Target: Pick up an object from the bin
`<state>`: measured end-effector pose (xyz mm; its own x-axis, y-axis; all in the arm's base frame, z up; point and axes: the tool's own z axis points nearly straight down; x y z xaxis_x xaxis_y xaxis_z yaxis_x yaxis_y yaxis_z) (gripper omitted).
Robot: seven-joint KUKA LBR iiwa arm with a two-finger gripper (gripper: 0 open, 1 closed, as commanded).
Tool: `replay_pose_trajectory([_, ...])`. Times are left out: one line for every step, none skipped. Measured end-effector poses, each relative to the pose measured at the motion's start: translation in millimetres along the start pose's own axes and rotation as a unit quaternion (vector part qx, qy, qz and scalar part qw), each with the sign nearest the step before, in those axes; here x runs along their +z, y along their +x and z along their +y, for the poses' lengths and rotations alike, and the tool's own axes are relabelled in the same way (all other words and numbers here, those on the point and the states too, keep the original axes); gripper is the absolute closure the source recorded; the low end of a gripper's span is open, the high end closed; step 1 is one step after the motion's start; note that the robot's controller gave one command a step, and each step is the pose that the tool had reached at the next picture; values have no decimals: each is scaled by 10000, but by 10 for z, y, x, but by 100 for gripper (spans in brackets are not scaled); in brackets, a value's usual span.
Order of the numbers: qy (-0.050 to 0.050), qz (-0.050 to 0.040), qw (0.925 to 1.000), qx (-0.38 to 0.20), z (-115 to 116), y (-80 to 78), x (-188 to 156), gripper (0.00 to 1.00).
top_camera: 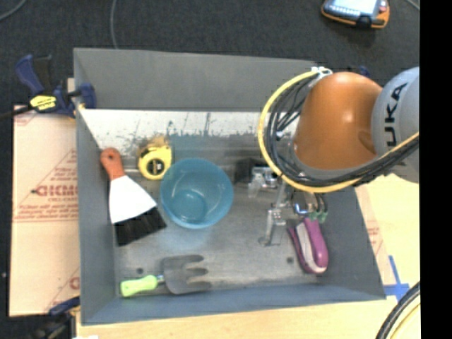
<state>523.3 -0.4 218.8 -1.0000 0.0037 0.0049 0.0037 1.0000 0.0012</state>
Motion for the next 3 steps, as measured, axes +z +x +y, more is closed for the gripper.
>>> replay_pose_trajectory([0,-32,10000,0,1,-7,-40,0])
replay_pose_trajectory([-13,-49,9924,1226,785,-444,1092,0])
replay_pose_trajectory([6,-109,9988,478,758,-707,679,0])
